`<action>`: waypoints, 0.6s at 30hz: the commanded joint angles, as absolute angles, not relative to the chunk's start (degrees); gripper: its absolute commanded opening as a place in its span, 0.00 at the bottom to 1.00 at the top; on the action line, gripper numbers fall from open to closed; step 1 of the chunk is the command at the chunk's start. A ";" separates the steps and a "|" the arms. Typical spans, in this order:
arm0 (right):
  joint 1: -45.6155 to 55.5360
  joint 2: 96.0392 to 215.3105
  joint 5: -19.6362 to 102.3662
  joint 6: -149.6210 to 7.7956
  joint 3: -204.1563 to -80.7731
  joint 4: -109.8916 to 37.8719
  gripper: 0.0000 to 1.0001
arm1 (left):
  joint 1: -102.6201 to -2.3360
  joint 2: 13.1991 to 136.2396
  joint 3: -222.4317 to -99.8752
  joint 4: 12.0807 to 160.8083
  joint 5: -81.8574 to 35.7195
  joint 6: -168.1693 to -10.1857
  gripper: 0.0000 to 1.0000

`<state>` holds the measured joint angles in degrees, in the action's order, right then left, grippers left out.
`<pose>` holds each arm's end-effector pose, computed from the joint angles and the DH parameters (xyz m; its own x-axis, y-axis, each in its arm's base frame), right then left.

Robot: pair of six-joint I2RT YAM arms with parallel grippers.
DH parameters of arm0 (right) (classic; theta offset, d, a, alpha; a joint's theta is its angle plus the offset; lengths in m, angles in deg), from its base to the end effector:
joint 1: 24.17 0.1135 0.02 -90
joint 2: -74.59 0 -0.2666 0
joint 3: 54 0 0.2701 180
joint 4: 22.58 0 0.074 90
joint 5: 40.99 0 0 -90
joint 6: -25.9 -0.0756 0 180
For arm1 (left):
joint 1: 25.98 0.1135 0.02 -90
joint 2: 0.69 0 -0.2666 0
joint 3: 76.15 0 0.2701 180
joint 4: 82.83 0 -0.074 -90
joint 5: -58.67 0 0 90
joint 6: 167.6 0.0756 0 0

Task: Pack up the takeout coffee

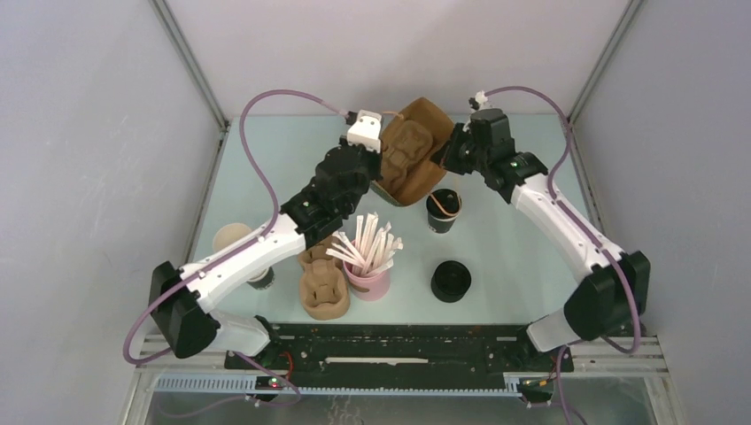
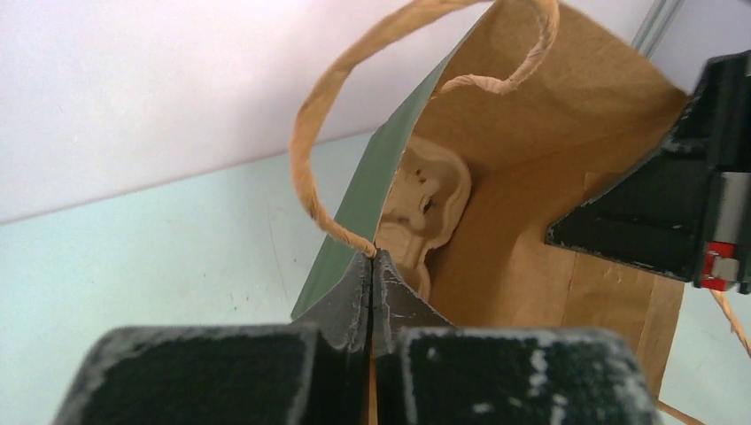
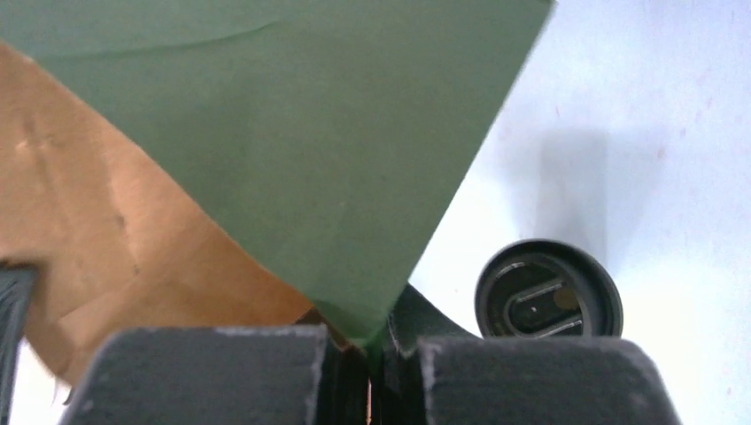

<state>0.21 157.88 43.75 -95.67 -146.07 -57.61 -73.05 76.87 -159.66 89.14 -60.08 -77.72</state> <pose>0.3521 0.1672 0.3535 -0.5976 0.3015 -0.7429 -0.2031 0.8394 0.5041 0.2796 -0.2472 0.3967 -0.0254 0.0246 -0.9994 0.3145 0.9491 0.0154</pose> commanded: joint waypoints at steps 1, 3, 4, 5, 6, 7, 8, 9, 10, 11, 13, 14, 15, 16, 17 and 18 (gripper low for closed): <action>-0.40 164.06 42.05 -100.81 -151.19 -69.41 0.06 | -72.69 76.96 -158.15 94.18 -63.60 -80.36 0.00; -0.52 167.18 40.90 -101.46 -154.98 -74.13 0.10 | -72.48 77.84 -158.56 93.60 -63.43 -80.97 0.00; -0.60 168.47 40.25 -101.62 -157.17 -76.32 0.11 | -72.47 78.33 -158.92 92.69 -63.72 -81.68 0.00; -0.51 169.71 39.58 -101.65 -158.92 -77.56 0.12 | -72.30 78.73 -159.10 91.94 -63.90 -82.86 0.00; -0.57 170.52 39.26 -101.40 -160.53 -78.62 0.14 | -72.13 78.98 -159.01 91.42 -64.00 -84.07 0.00; -0.61 171.05 38.95 -101.34 -162.05 -79.54 0.16 | -71.69 79.21 -159.07 90.84 -63.90 -85.43 0.00; -0.73 171.54 38.29 -101.23 -163.45 -80.37 0.20 | -70.91 79.35 -159.43 89.93 -63.34 -86.89 0.00; -0.90 171.88 37.53 -101.19 -164.99 -80.99 0.25 | -69.98 79.38 -159.87 88.96 -62.53 -88.44 0.00; -1.04 172.20 36.99 -101.14 -166.51 -81.85 0.32 | -68.85 79.37 -160.48 88.25 -61.55 -89.81 0.00; -1.24 172.34 36.37 -100.93 -168.57 -82.78 0.39 | -67.60 79.52 -161.43 86.97 -60.28 -91.24 0.00; -1.62 172.76 35.06 -99.98 -172.91 -85.14 0.49 | -65.33 80.36 -164.24 84.01 -58.50 -93.40 0.00; -2.07 173.26 33.83 -99.37 -175.62 -86.71 0.51 | -64.55 80.88 -165.47 82.43 -58.27 -94.09 0.00; -2.81 174.04 32.66 -98.92 -180.00 -88.75 0.53 | -63.88 81.33 -166.58 81.42 -58.27 -94.69 0.00; -3.41 174.92 31.48 -98.15 -183.53 -90.72 0.55 | -63.29 81.72 -167.54 80.64 -58.13 -95.31 0.00; -4.02 175.84 30.36 -97.08 -187.59 -92.91 0.57 | -62.83 82.23 -168.37 79.93 -57.69 -95.67 0.00; -4.53 176.93 29.92 -96.07 -191.78 -95.19 0.59 | -62.62 82.73 -169.06 79.35 -57.98 -95.78 0.00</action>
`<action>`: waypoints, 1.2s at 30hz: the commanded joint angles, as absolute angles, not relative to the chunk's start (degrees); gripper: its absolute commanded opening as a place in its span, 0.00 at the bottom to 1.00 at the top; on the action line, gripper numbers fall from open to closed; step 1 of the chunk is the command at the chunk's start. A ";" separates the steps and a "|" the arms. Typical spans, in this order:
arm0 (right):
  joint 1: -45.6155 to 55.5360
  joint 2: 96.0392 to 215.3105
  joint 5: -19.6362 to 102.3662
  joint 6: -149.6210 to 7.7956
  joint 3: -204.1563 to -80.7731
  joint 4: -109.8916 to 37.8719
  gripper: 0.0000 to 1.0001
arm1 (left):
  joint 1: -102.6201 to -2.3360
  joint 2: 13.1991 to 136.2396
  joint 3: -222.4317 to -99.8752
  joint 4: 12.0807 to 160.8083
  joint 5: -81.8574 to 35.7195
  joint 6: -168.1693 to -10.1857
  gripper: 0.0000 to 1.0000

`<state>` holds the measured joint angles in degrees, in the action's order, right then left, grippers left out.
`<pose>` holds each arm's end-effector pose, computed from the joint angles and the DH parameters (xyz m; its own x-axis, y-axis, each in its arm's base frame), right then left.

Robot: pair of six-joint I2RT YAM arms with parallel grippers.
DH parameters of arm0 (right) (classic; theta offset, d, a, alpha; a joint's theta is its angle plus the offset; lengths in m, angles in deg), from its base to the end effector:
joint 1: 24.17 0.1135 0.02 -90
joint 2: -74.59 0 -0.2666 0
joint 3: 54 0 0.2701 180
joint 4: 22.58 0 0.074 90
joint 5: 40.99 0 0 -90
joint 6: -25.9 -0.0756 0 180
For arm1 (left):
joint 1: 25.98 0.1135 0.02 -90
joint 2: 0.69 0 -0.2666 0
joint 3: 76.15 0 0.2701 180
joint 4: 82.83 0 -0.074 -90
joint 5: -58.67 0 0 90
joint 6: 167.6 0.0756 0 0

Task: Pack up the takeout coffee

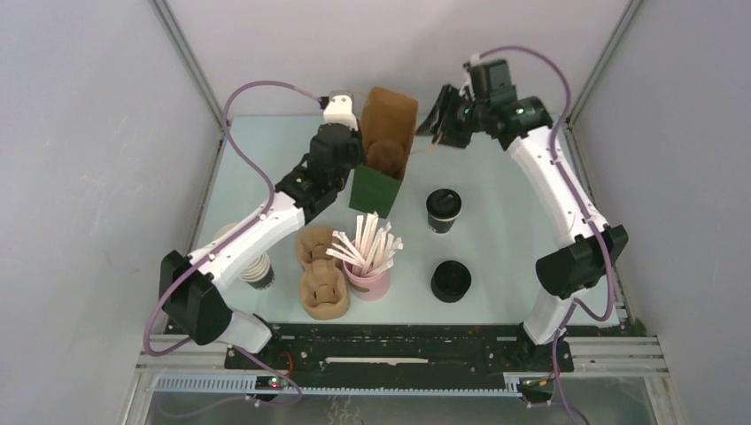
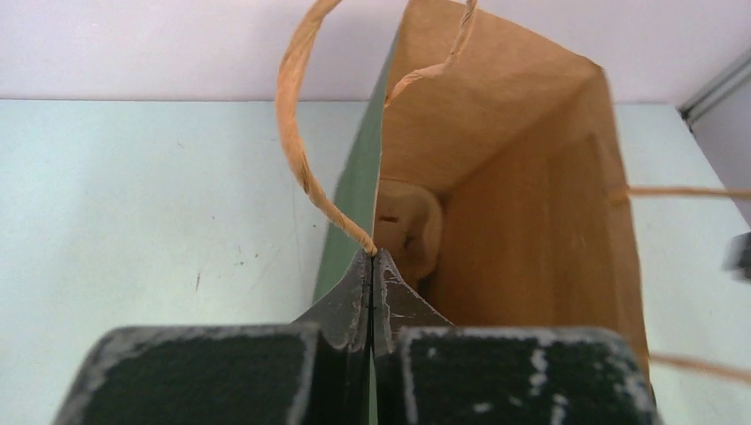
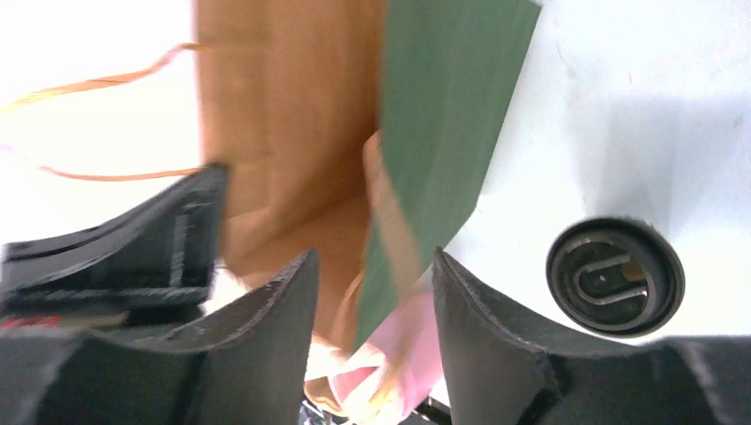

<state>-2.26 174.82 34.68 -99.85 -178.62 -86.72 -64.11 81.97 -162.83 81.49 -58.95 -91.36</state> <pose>0.3888 0.1765 0.3932 -0.7958 0.2901 -0.5315 -0.0901 0.8113 0.5776 0.3311 -0.2154 0.3684 -0.1996 -0.1113 -0.9735 0.1467 0.9789 -0.1419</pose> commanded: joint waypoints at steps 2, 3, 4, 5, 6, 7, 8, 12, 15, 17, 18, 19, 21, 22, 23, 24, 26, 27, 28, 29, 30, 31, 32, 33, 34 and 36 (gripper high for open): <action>-5.73 179.10 29.91 -93.81 -201.38 -100.02 0.73 | -62.45 83.42 -169.32 78.38 -58.66 -96.31 0.00; -6.43 179.76 30.11 -92.86 -205.09 -101.79 0.95 | -62.26 83.56 -169.20 78.06 -58.86 -97.15 0.00; -7.40 179.90 30.12 -92.20 -207.41 -103.06 0.99 | -61.87 83.58 -169.14 77.46 -58.99 -98.16 0.00; -8.57 179.38 29.88 -91.62 -207.72 -103.54 0.99 | -61.33 83.55 -169.15 76.82 -58.97 -99.17 0.00; -9.85 178.28 29.43 -91.19 -206.40 -103.75 1.00 | -60.79 83.69 -169.15 76.29 -58.86 -99.88 0.00; -11.10 176.06 29.10 -90.89 -203.75 -103.47 1.00 | -60.25 83.77 -169.23 75.80 -58.95 -100.21 0.00; -11.98 173.92 28.81 -89.99 -200.03 -102.67 1.00 | -59.68 83.77 -168.98 75.60 -59.01 -100.62 0.00; -15.62 166.29 23.39 -89.60 -182.72 -97.49 1.00 | -57.70 83.28 -167.46 75.60 -57.53 -104.04 0.00; -22.57 162.69 8.16 -91.29 -168.13 -91.53 1.00 | -56.40 82.38 -165.82 76.06 -55.87 -106.78 0.00; -23.70 161.22 4.71 -91.05 -161.72 -89.12 1.00 | -55.74 81.99 -164.93 76.19 -54.73 -107.64 0.00; -23.72 160.91 5.20 -89.99 -160.20 -89.30 1.00 | -55.43 81.94 -164.80 76.00 -54.25 -107.89 0.01; -23.73 160.56 5.58 -89.21 -158.55 -89.31 1.00 | -55.16 81.93 -164.83 75.55 -53.86 -108.09 0.03; -23.73 159.38 4.95 -89.43 -154.21 -86.49 1.00 | -54.58 82.07 -165.41 74.34 -53.13 -108.31 0.08; -23.73 158.97 4.45 -89.80 -151.93 -84.80 0.99 | -54.40 82.15 -165.59 73.84 -52.68 -108.30 0.11; -23.57 158.45 4.44 -90.05 -149.87 -83.00 0.98 | -54.31 82.28 -165.72 73.35 -52.14 -108.30 0.17; -23.18 158.21 4.64 -90.24 -147.95 -80.99 0.98 | -54.21 82.40 -166.04 72.44 -51.76 -108.25 0.23; -22.25 158.89 5.98 -88.67 -146.58 -81.05 0.95 | -54.11 82.62 -167.55 69.54 -51.86 -108.26 0.32; -21.77 159.30 6.41 -87.96 -146.18 -80.97 0.94 | -54.10 82.45 -168.12 68.34 -51.91 -108.14 0.35; -21.35 159.47 6.74 -87.44 -145.66 -80.62 0.92 | -54.08 81.92 -168.45 67.49 -51.90 -108.12 0.40; -21.20 159.34 7.32 -87.24 -144.94 -79.95 0.91 | -54.03 81.20 -168.58 66.34 -52.25 -108.48 0.45; -21.08 158.97 7.64 -87.26 -144.15 -78.93 0.90 | -54.02 80.24 -168.46 65.35 -52.40 -108.39 0.49; -21.16 158.39 7.65 -87.45 -143.26 -77.70 0.90 | -54.02 79.24 -168.43 64.75 -52.39 -108.11 0.55; -21.25 157.83 7.59 -87.79 -141.69 -75.84 0.90 | -54.04 78.20 -168.39 64.02 -52.57 -107.26 0.59; -21.33 157.33 7.56 -88.10 -140.45 -74.47 0.90 | -54.04 77.16 -168.38 63.27 -52.71 -106.46 0.65; -21.27 157.03 7.41 -88.17 -139.27 -73.42 0.90 | -54.02 76.24 -168.63 62.07 -53.23 -105.46 0.72; -21.16 156.27 6.89 -88.24 -135.70 -70.35 0.91 | -54.02 74.11 -168.81 59.88 -54.22 -103.01 0.81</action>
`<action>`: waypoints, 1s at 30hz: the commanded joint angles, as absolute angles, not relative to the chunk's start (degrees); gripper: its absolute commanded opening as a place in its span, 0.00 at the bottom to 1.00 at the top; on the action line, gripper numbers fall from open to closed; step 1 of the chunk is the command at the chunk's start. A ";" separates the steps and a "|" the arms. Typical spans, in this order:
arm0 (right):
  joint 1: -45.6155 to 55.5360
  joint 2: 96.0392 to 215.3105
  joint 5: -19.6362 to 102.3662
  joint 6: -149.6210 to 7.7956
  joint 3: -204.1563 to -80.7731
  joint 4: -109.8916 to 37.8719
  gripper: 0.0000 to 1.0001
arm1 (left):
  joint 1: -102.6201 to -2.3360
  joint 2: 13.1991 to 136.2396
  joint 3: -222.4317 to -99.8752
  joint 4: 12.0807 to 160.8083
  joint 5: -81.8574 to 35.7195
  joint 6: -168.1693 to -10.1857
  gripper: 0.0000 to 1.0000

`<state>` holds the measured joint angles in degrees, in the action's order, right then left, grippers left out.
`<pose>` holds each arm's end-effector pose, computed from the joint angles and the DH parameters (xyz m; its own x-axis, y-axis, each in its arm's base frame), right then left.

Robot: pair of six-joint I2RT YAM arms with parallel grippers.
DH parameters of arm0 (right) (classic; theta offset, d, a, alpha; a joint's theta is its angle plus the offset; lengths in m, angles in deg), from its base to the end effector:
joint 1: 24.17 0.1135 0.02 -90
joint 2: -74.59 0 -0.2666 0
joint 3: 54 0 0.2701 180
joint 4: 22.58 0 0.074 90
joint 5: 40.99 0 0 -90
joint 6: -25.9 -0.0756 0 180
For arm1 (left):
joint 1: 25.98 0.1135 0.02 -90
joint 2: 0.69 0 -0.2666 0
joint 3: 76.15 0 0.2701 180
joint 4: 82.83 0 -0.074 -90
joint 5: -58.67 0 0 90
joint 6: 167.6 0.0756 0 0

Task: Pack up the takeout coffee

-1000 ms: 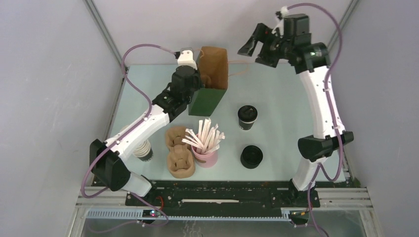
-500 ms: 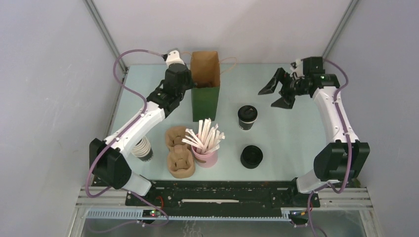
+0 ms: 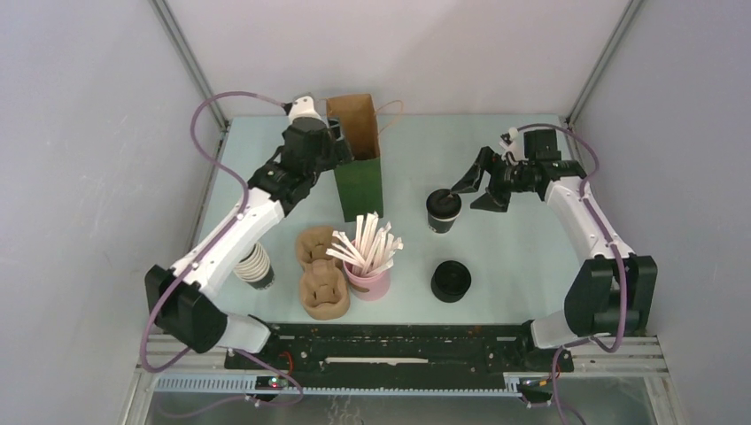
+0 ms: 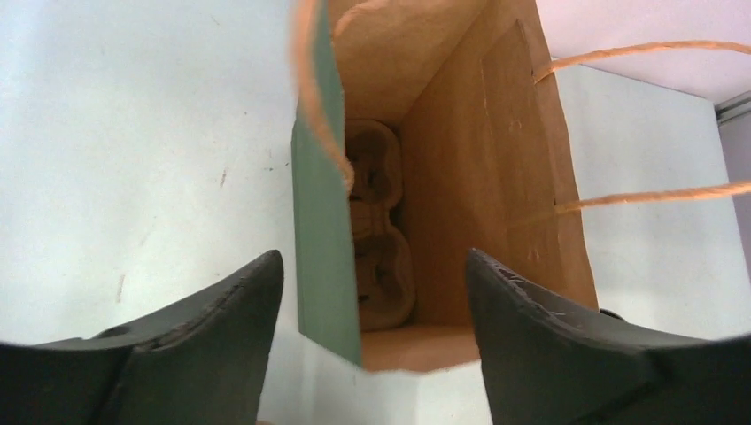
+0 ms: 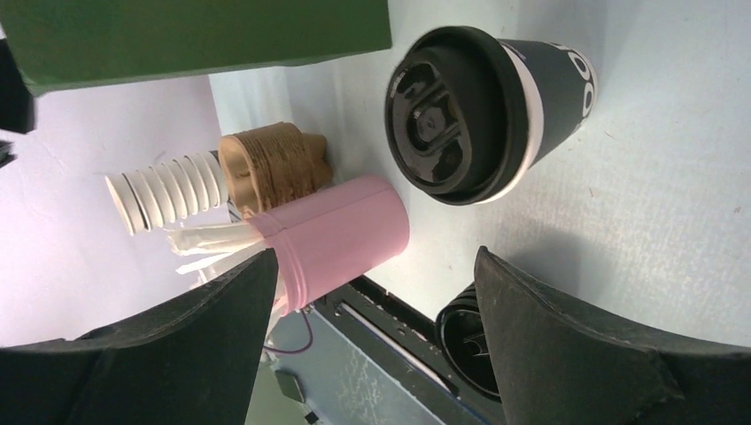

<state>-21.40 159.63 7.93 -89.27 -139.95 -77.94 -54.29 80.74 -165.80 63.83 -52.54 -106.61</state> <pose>0.3404 0.0662 0.2768 -0.9133 0.2768 -0.2988 -0.0327 0.6814 0.7311 0.3461 -0.1554 0.3544 -0.4014 -0.2973 -0.8663 -0.0468 0.9513 -0.3048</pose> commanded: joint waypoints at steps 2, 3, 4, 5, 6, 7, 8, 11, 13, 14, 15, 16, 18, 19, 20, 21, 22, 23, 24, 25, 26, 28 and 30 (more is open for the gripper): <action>-21.03 155.03 6.67 -88.88 -131.28 -66.04 0.91 | -54.02 71.34 -167.72 59.32 -53.82 -99.80 0.86; -21.09 154.49 6.65 -89.10 -129.81 -64.59 0.92 | -53.99 70.21 -167.83 58.61 -53.37 -98.17 0.88; -21.28 154.08 6.76 -89.22 -128.58 -63.78 0.92 | -54.01 69.36 -168.48 57.14 -52.96 -97.07 0.88; -21.53 153.25 6.88 -89.50 -127.45 -62.80 0.91 | -54.02 68.58 -169.72 55.41 -52.16 -96.35 0.88; -21.93 152.26 6.76 -89.89 -125.68 -61.07 0.91 | -54.02 68.11 -170.97 53.47 -50.25 -96.01 0.88; -22.63 151.34 6.69 -90.59 -123.71 -58.95 0.91 | -54.02 67.59 -172.10 52.22 -46.97 -95.60 0.87; -23.47 150.64 6.12 -91.79 -121.63 -56.59 0.90 | -54.18 66.97 -172.47 51.98 -42.36 -95.28 0.86; -27.51 150.99 1.10 -93.74 -117.42 -51.39 0.84 | -57.93 65.67 -171.91 53.92 -35.01 -94.37 0.87; -28.75 152.09 -1.54 -93.28 -117.03 -51.07 0.80 | -63.56 66.37 -172.88 54.11 -36.19 -91.81 0.88; -29.16 152.45 -2.40 -92.93 -117.02 -50.98 0.78 | -65.74 67.16 -173.47 54.06 -36.20 -91.52 0.88; -29.46 152.74 -2.75 -92.59 -117.01 -51.05 0.76 | -67.50 68.09 -174.02 54.25 -35.39 -91.49 0.87; -29.64 152.92 -2.90 -92.19 -116.95 -51.20 0.75 | -68.93 68.99 -174.32 54.78 -34.53 -91.56 0.86; -30.19 152.99 -2.62 -91.71 -116.78 -51.41 0.74 | -72.27 71.06 -174.68 55.71 -34.24 -91.53 0.84; -30.49 153.07 -2.78 -91.70 -116.69 -51.33 0.73 | -73.29 72.17 -174.94 56.04 -33.76 -91.31 0.83; -30.71 153.08 -2.98 -91.63 -116.60 -51.25 0.72 | -74.37 73.36 -175.34 56.24 -33.74 -91.11 0.80; -30.87 153.23 -3.09 -91.49 -116.58 -51.32 0.72 | -75.34 74.45 -175.76 56.42 -34.00 -91.01 0.78; -30.97 153.38 -3.01 -91.27 -116.58 -51.40 0.71 | -76.12 75.72 -176.09 56.78 -34.00 -90.96 0.77; -31.02 153.73 -2.84 -91.10 -116.58 -51.48 0.70 | -76.80 76.98 -176.51 57.00 -33.74 -90.91 0.76; -31.02 154.15 -2.92 -91.08 -116.58 -51.45 0.69 | -77.24 78.84 -177.23 57.08 -33.44 -90.94 0.75; -31.02 154.60 -3.32 -91.12 -116.58 -51.18 0.69 | -77.65 80.36 -177.86 57.02 -33.06 -91.07 0.75; -31.02 155.10 -3.64 -91.29 -116.58 -50.78 0.69 | -77.93 81.77 -178.37 57.01 -32.56 -91.23 0.75; -30.67 155.88 -4.35 -91.12 -116.58 -49.58 0.73 | -78.33 83.83 -179.07 56.96 -31.86 -91.75 0.74; -29.92 156.36 -3.99 -90.76 -116.62 -48.77 0.81 | -78.68 84.95 -179.19 57.08 -31.77 -92.29 0.73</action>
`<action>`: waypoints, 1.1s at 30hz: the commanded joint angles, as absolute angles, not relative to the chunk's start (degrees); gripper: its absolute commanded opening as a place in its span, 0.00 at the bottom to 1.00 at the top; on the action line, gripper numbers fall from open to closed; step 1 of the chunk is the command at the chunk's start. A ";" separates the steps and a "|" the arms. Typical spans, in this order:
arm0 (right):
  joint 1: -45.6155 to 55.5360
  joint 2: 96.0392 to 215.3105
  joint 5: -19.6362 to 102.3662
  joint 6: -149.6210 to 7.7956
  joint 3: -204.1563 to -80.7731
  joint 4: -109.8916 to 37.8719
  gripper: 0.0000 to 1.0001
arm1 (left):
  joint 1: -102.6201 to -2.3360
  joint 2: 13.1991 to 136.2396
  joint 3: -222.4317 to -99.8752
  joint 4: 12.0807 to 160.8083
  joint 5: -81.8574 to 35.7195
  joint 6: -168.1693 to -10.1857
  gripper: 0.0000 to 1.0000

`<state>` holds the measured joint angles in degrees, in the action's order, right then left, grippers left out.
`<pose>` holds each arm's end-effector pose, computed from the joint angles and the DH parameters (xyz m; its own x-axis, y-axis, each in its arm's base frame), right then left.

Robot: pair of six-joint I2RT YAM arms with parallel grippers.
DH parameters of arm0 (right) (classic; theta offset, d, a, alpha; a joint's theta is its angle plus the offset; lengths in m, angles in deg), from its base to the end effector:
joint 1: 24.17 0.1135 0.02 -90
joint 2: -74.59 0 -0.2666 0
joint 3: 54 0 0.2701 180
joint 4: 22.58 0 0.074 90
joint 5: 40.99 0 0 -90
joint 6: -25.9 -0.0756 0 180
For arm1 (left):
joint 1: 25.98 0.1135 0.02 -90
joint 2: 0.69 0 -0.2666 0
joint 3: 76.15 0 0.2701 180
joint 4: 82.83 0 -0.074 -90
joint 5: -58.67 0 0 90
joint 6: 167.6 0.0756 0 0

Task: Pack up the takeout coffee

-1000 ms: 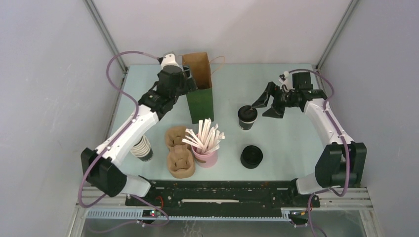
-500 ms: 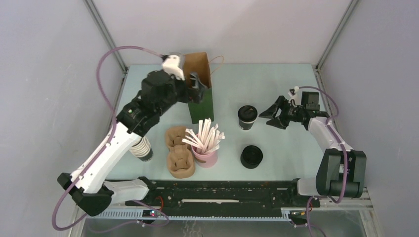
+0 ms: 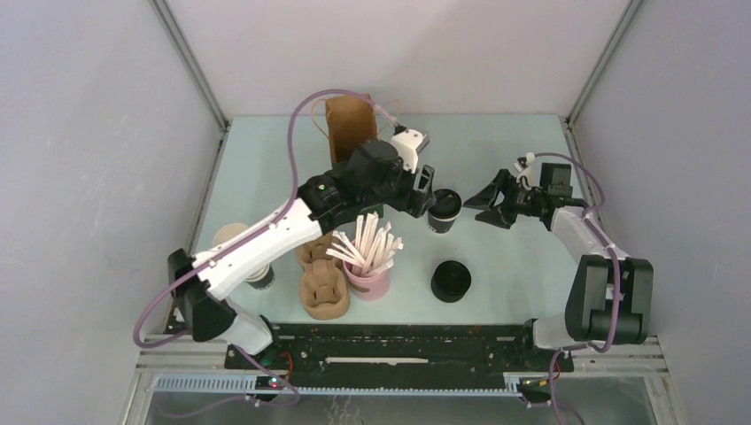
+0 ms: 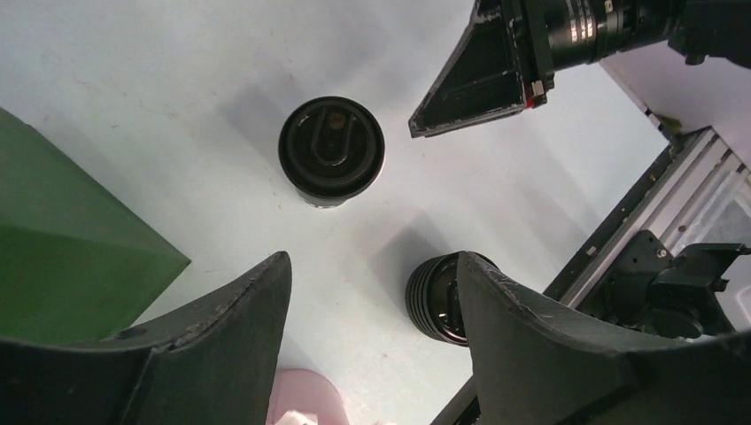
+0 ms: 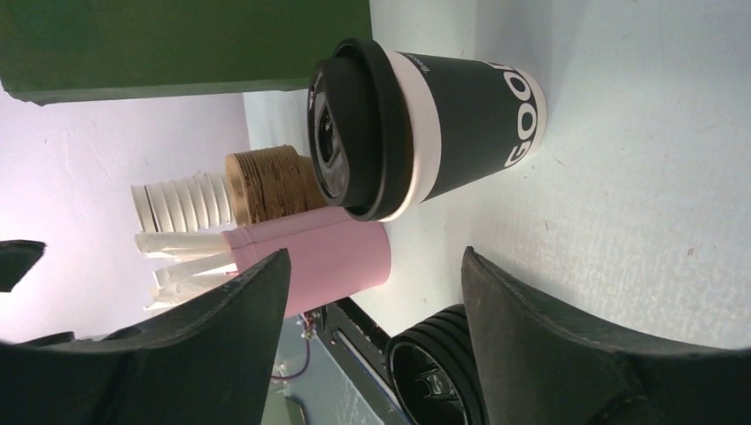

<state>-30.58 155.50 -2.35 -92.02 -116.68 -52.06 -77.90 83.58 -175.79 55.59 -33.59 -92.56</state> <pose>0.3206 0.0234 0.2026 -0.8615 0.3910 -0.3240 -0.0557 0.5615 0.8256 0.2416 -0.3036 0.3843 -0.4606 0.1696 -0.8713 0.6685 0.7120 -0.2148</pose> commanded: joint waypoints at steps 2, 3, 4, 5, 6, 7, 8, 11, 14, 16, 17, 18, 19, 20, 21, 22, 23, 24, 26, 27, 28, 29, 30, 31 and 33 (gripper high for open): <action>-28.95 156.65 -3.21 -90.38 -116.70 -47.93 0.88 | -79.20 85.02 -178.37 57.92 -31.77 -92.66 0.73; -28.47 156.82 -2.63 -90.22 -116.72 -47.60 0.91 | -79.36 84.82 -177.73 58.52 -31.85 -92.90 0.73; -28.01 157.15 -2.06 -90.29 -116.73 -47.02 0.92 | -79.52 84.64 -177.15 58.84 -31.93 -93.23 0.73; -27.61 157.65 -1.55 -90.47 -117.05 -46.93 0.93 | -79.51 84.37 -176.40 59.22 -31.87 -93.44 0.74; -27.22 158.31 -1.44 -90.62 -117.29 -46.60 0.93 | -79.53 84.12 -175.66 59.50 -31.90 -93.67 0.74; -26.90 159.41 -1.52 -91.01 -117.63 -45.64 0.93 | -79.64 83.86 -174.98 59.63 -32.12 -93.89 0.74; -26.56 160.32 -1.60 -91.45 -118.06 -45.23 0.93 | -79.60 83.53 -174.24 59.74 -32.34 -94.13 0.74; -25.38 163.57 -1.88 -91.99 -119.98 -45.14 0.93 | -79.61 81.96 -171.61 60.81 -32.88 -94.62 0.74; -25.23 165.58 -2.69 -93.44 -120.68 -43.47 0.92 | -79.60 81.79 -170.15 61.37 -33.09 -95.14 0.74; -25.00 166.45 -3.12 -94.49 -120.83 -41.84 0.90 | -79.66 82.20 -169.77 61.48 -33.02 -95.55 0.74; -24.96 166.87 -3.36 -94.78 -121.18 -41.78 0.88 | -79.68 82.58 -169.69 61.56 -32.80 -95.75 0.74; -24.94 167.26 -3.57 -95.09 -121.38 -41.78 0.87 | -79.68 83.11 -169.81 61.53 -32.64 -95.85 0.74; -24.90 167.58 -3.71 -95.30 -121.48 -41.56 0.87 | -79.72 83.77 -170.23 61.57 -32.30 -96.00 0.73; -24.92 167.82 -3.73 -95.43 -121.50 -41.24 0.86 | -79.76 84.38 -170.67 61.58 -31.99 -96.05 0.72; -24.93 168.11 -3.84 -95.62 -121.51 -40.93 0.85 | -79.82 85.04 -171.05 61.62 -31.81 -96.05 0.69; -24.94 168.57 -4.08 -95.66 -121.72 -40.81 0.83 | -79.80 85.68 -171.49 61.70 -31.77 -96.11 0.68; -25.00 169.01 -4.34 -95.70 -121.94 -41.07 0.82 | -79.80 86.45 -172.17 61.75 -31.99 -96.26 0.67; -25.01 169.40 -4.50 -95.80 -122.02 -41.12 0.80 | -79.82 87.23 -172.84 61.68 -32.31 -96.43 0.66; -25.19 169.87 -4.60 -95.55 -121.97 -41.29 0.76 | -79.77 88.80 -174.24 61.50 -32.51 -96.25 0.64; -25.18 170.29 -4.68 -95.54 -122.02 -41.30 0.72 | -79.77 89.57 -174.84 61.49 -32.74 -96.23 0.63; -25.29 170.55 -4.80 -95.52 -122.02 -41.30 0.69 | -79.79 90.26 -175.41 61.42 -33.00 -96.23 0.62; -25.31 170.83 -4.98 -95.55 -122.00 -41.23 0.67 | -79.77 90.93 -175.93 61.40 -33.26 -96.23 0.62; -25.33 171.10 -5.16 -95.56 -121.98 -41.14 0.65 | -79.80 91.50 -176.37 61.40 -33.41 -96.23 0.61; -25.36 171.28 -5.28 -95.51 -122.02 -41.08 0.63 | -79.74 92.30 -176.76 61.38 -33.44 -96.21 0.60; -25.43 171.62 -5.44 -95.28 -122.03 -41.41 0.59 | -79.68 93.03 -177.33 61.31 -33.44 -96.44 0.59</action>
<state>-25.25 170.54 -5.01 -95.60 -120.54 -42.20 -79.39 92.11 -173.08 59.81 -32.65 -95.64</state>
